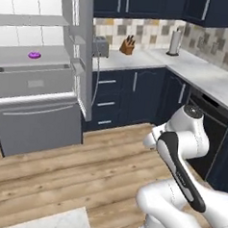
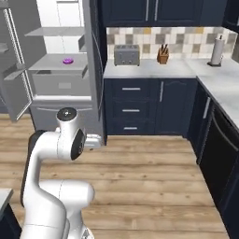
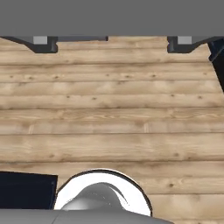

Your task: Take the cake and donut from the fridge and place them on the empty tray on the dining counter.

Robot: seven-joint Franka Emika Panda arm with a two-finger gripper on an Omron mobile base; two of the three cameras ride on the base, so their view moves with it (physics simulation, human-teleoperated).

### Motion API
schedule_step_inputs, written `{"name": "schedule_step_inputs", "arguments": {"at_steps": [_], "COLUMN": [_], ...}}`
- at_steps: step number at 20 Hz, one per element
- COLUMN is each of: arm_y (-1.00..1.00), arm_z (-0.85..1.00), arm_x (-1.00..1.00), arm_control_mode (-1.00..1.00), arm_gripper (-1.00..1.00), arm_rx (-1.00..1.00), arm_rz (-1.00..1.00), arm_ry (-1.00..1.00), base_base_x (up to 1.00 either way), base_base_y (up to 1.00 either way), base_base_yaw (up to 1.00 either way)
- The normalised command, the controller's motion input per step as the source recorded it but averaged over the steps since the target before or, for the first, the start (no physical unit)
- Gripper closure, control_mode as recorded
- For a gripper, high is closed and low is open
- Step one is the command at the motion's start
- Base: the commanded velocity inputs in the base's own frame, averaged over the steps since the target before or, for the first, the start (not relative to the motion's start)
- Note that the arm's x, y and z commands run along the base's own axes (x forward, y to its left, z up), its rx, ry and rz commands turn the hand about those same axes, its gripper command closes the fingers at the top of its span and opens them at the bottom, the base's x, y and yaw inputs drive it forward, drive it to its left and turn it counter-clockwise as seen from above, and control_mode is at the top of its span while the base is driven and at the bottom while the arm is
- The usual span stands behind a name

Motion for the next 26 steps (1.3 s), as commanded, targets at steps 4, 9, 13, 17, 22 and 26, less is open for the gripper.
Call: {"name": "schedule_step_inputs", "arguments": {"at_steps": [4,9,13,17,22,26], "arm_y": [0.0,0.0,0.0,0.0,0.0,0.0], "arm_z": [0.0,0.0,0.0,0.0,0.0,0.0], "arm_x": [0.0,0.0,0.0,0.0,0.0,0.0], "arm_control_mode": [1.0,1.0,1.0,1.0,1.0,1.0], "arm_gripper": [-1.0,-1.0,-1.0,-1.0,-1.0,-1.0], "arm_rx": [0.0,0.0,0.0,0.0,0.0,0.0], "arm_rz": [0.0,0.0,0.0,0.0,0.0,0.0], "arm_ry": [0.0,0.0,0.0,0.0,0.0,0.0], "base_base_x": [0.72,0.73,0.65,0.64,0.92,0.91], "base_base_y": [0.58,0.66,0.68,0.75,0.65,0.35], "base_base_yaw": [0.22,0.16,0.09,0.02,0.24,0.39]}}
